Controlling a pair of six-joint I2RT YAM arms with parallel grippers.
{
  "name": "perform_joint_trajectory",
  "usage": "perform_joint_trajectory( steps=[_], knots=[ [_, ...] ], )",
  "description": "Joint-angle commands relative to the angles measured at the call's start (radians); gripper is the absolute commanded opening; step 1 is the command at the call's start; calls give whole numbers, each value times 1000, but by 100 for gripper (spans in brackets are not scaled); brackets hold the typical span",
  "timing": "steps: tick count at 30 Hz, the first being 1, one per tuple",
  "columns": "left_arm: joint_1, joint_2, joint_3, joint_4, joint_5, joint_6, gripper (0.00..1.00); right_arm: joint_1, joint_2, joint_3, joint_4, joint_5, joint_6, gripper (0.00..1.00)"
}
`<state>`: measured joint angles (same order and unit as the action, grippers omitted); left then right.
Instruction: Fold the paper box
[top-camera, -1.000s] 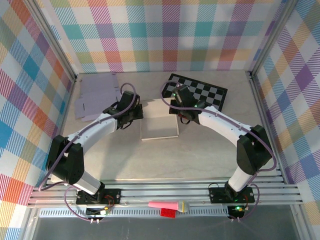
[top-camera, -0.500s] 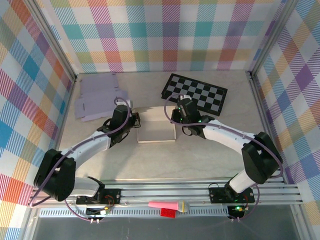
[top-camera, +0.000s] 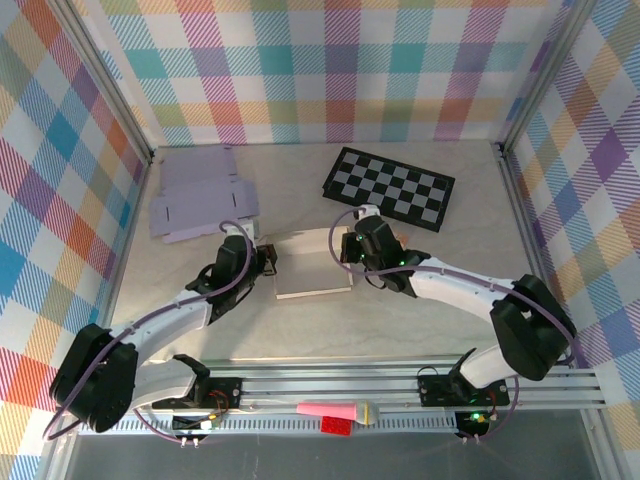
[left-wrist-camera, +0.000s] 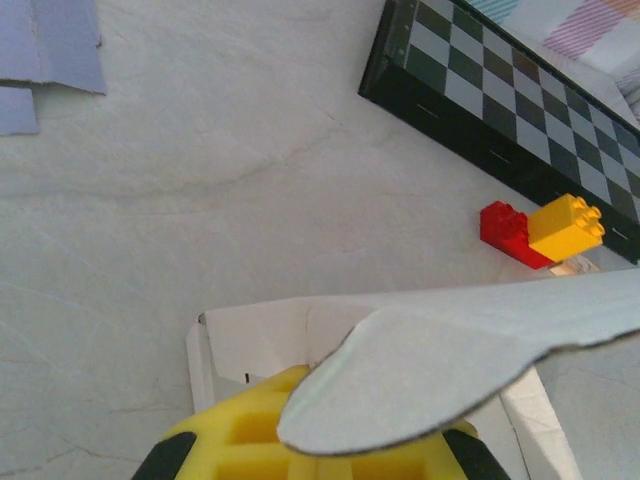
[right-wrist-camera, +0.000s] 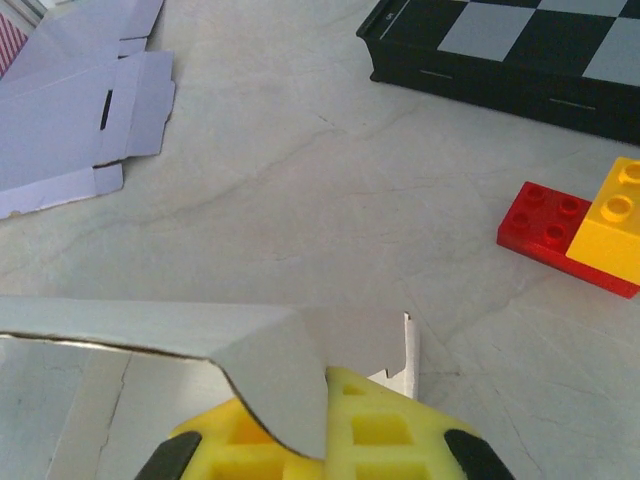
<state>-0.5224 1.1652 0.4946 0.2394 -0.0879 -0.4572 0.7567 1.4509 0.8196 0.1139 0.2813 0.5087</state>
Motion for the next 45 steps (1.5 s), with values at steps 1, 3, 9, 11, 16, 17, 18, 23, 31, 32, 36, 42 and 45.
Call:
perform_joint_trajectory(
  steps=[1,3,9,11,16,17,18,23,31,32,36,42,45],
  knots=[
    [-50,-44,-41,88,23,-16,0,29,-33,-36,41,-27,-34,0],
    [-71,-65,-66,93,6,-15,1,33,-42,-57,39,-27,-39,0],
    [-132,-102,-115,76,-37,-15,1,53,-69,-104,39,-42,-50,0],
    [-151,-109,-119,64,-56,-18,1,60,-78,-108,34,-52,-50,0],
    [-195,-104,-111,30,-126,-13,1,71,-76,-121,-5,-53,-41,0],
    [-207,-103,-105,15,-151,-8,1,71,-78,-128,-14,-50,-37,0],
    [-217,-100,-106,11,-168,-5,1,72,-82,-137,-21,-50,-32,0],
    [-253,-92,-117,-3,-232,-7,1,72,-124,-145,-94,-53,-9,5],
    [-277,-68,-119,-9,-273,-6,1,72,-170,-73,-288,-86,89,19],
    [-278,-64,-118,-9,-277,-6,1,72,-174,-61,-319,-100,106,24],
    [-281,-60,-111,-6,-291,2,1,72,-222,-4,-453,-158,153,39],
    [-280,-65,-103,-14,-299,11,1,70,-365,110,-645,-147,201,64],
    [-281,-71,-99,-18,-300,14,1,61,-386,202,-747,-114,202,70]
  ],
)
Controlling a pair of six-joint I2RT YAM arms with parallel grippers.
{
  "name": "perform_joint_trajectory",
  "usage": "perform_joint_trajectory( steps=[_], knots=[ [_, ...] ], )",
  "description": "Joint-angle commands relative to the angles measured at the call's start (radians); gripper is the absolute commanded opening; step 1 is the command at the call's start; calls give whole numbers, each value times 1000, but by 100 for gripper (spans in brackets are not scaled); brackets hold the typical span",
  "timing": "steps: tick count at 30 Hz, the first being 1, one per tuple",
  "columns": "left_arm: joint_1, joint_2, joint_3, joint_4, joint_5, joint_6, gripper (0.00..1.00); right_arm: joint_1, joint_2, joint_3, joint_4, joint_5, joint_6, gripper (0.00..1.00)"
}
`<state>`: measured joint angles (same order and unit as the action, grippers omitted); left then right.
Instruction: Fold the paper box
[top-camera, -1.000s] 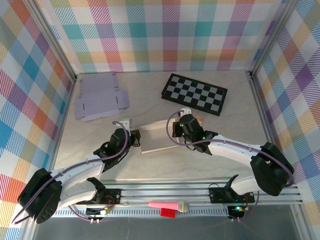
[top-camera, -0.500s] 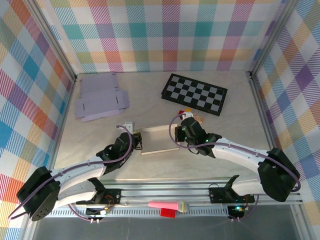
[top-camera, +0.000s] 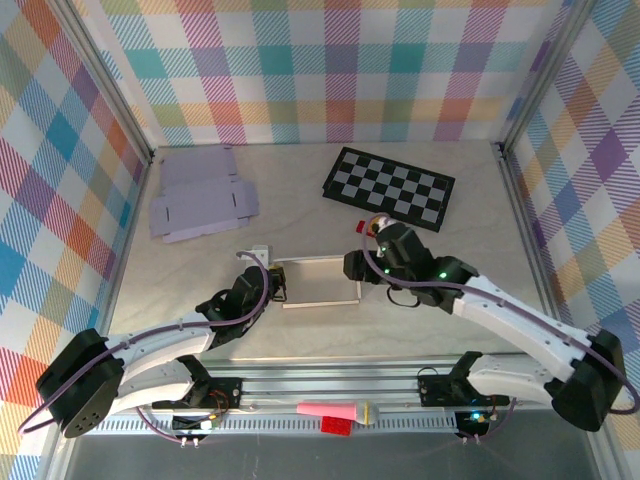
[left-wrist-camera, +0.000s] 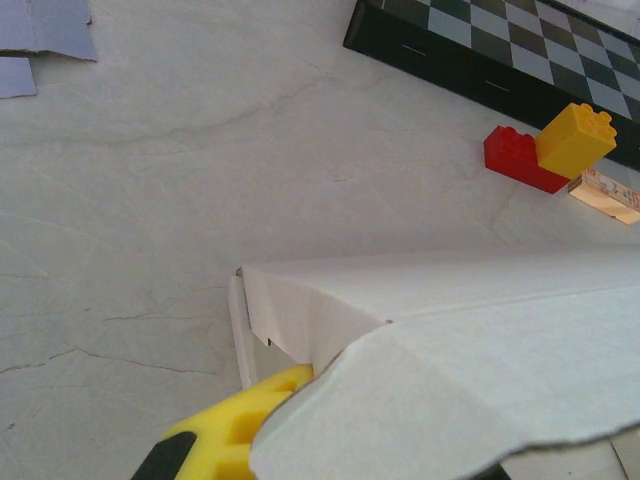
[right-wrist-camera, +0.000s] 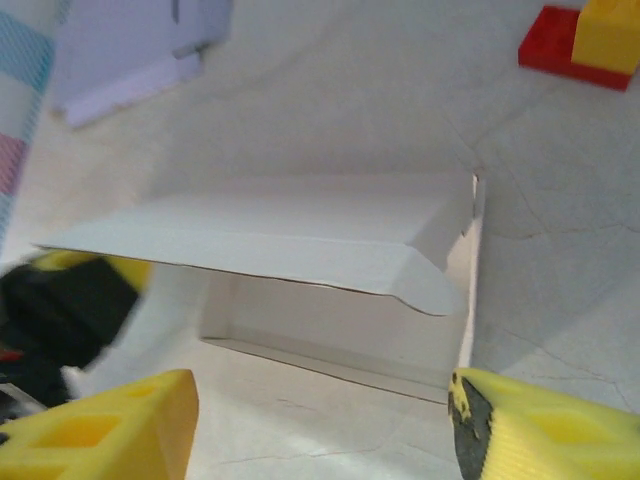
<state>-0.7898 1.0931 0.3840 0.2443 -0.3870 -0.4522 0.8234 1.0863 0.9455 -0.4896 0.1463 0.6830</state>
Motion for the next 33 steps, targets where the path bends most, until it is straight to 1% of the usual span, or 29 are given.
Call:
perform_joint_trajectory(
  steps=[1,3,6,8,10,11,15,17,22,27,33],
  knots=[
    [-13,1,16,-28,1,11,1,-18,-17,109,-174,25,33,72],
    [-12,-1,21,-30,4,15,1,-61,11,169,-220,6,48,73],
    [-13,3,30,-37,7,20,1,-181,109,265,-297,-93,111,73],
    [-13,4,34,-38,10,21,1,-270,197,323,-330,-203,153,70],
    [-13,7,36,-39,10,21,1,-325,288,368,-346,-307,182,67],
    [-14,10,39,-39,10,21,1,-340,341,396,-363,-357,188,64],
    [-13,16,46,-40,7,20,1,-350,519,507,-492,-456,156,56],
    [-14,18,50,-39,5,19,1,-350,575,517,-527,-497,146,54],
    [-13,25,55,-36,4,15,1,-350,600,455,-486,-524,170,53],
    [-13,36,63,-33,9,14,1,-351,650,457,-457,-554,168,52],
    [-14,55,71,-9,14,-30,0,-351,666,422,-406,-594,192,44]
  ],
)
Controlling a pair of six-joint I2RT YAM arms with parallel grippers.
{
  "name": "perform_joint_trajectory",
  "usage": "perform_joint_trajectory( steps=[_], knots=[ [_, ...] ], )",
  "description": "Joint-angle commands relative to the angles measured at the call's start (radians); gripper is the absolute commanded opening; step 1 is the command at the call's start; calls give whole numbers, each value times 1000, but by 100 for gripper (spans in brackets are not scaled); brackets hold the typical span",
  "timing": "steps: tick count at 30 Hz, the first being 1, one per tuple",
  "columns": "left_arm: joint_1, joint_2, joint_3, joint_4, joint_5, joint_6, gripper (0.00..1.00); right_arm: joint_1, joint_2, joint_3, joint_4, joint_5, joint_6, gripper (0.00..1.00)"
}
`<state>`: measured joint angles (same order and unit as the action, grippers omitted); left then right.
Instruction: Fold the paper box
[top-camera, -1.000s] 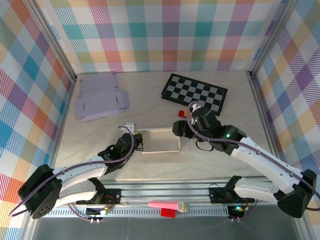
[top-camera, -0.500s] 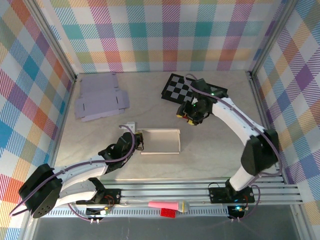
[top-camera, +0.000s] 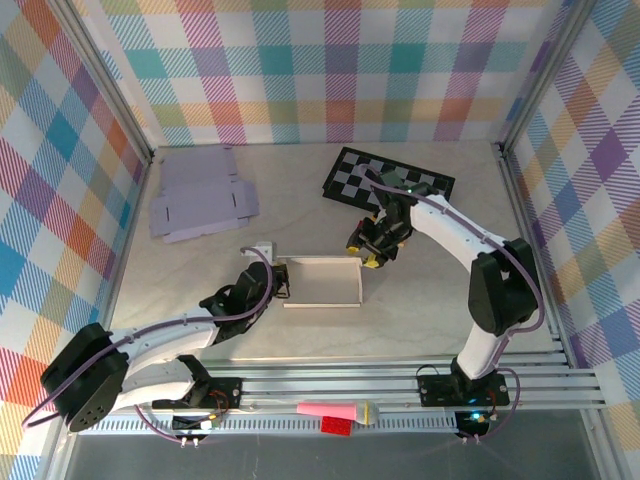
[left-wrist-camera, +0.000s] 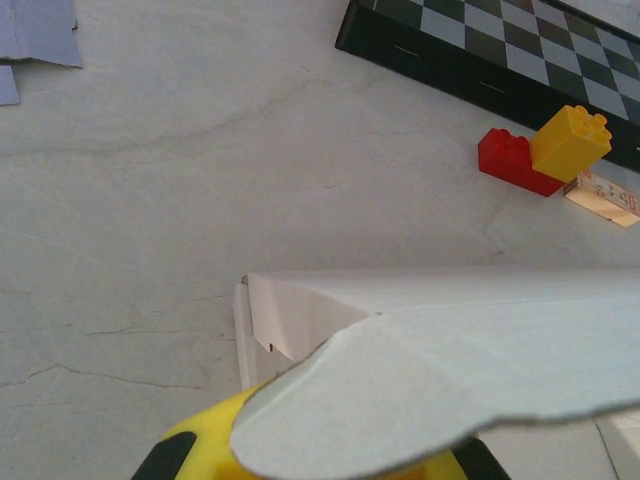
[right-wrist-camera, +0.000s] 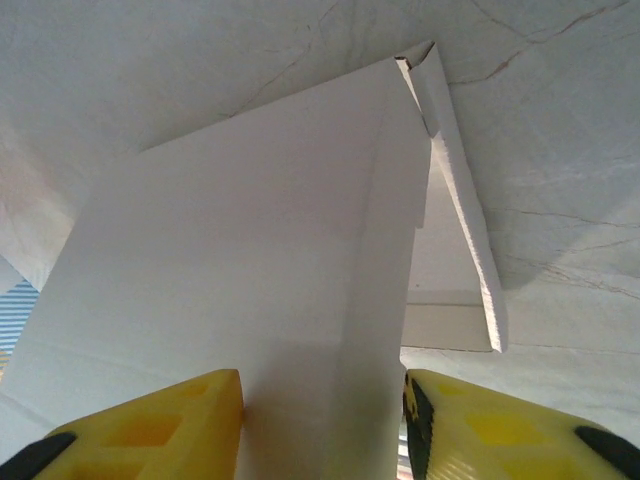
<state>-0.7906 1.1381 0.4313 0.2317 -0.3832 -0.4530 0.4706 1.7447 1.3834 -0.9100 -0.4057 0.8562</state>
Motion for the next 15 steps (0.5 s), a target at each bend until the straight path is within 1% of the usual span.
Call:
perform_joint_trajectory(
  steps=[1,5,10,15],
  knots=[
    [-12,13,23,9,11,-45,0,3,9,-19,22,-45,23,42],
    [-12,11,3,60,11,-105,0,3,8,-24,45,-51,35,37],
    [-12,27,-12,118,31,-147,0,3,12,-42,70,-53,38,32],
    [-12,35,-7,135,37,-184,0,5,2,-59,88,-65,47,31]
  ],
)
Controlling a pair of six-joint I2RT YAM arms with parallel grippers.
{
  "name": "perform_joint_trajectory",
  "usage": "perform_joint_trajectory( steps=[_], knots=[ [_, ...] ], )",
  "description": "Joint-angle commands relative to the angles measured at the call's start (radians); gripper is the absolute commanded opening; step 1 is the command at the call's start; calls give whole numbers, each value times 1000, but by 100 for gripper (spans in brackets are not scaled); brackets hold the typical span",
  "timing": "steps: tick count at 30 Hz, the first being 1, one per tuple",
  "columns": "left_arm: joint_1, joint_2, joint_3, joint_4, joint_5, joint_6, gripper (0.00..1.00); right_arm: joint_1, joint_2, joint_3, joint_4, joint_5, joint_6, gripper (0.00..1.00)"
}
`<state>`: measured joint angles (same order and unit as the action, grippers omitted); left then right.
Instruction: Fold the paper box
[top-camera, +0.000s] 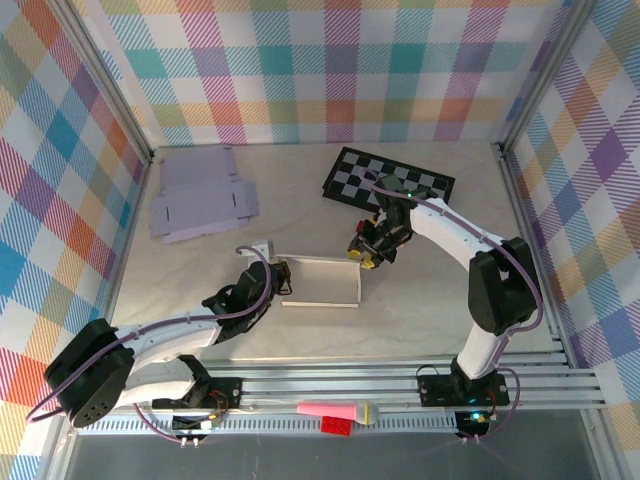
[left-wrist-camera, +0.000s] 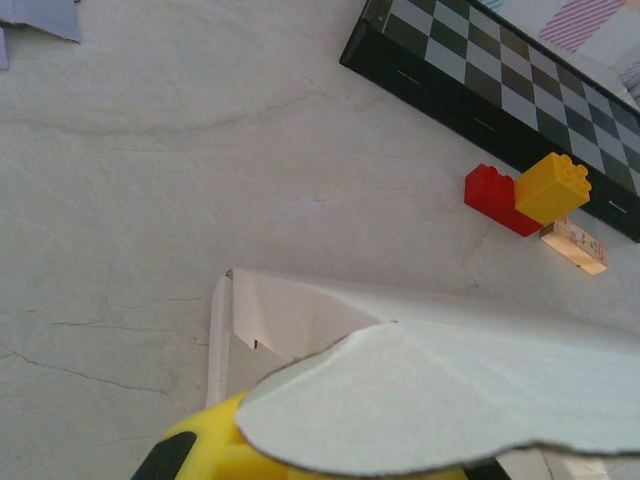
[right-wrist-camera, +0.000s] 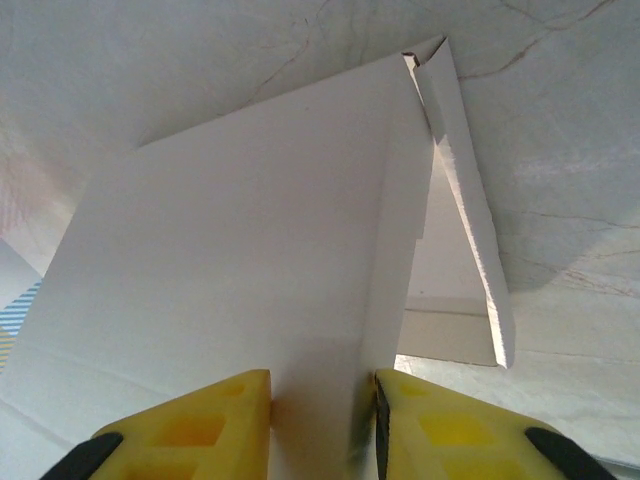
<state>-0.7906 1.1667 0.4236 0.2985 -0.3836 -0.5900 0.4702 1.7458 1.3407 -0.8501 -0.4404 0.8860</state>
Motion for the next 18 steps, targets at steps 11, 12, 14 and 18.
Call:
perform_joint_trajectory(
  steps=[11,12,14,18],
  knots=[
    [-13,37,7,60,57,-59,0,5,-1,-38,49,-32,13,30],
    [-12,38,0,62,62,-60,0,6,-4,-51,53,-28,7,30],
    [-13,38,-9,51,71,-64,0,8,-15,-76,62,-15,-4,30],
    [-14,24,-28,8,101,-94,3,21,-44,-123,95,12,-26,30]
  ],
)
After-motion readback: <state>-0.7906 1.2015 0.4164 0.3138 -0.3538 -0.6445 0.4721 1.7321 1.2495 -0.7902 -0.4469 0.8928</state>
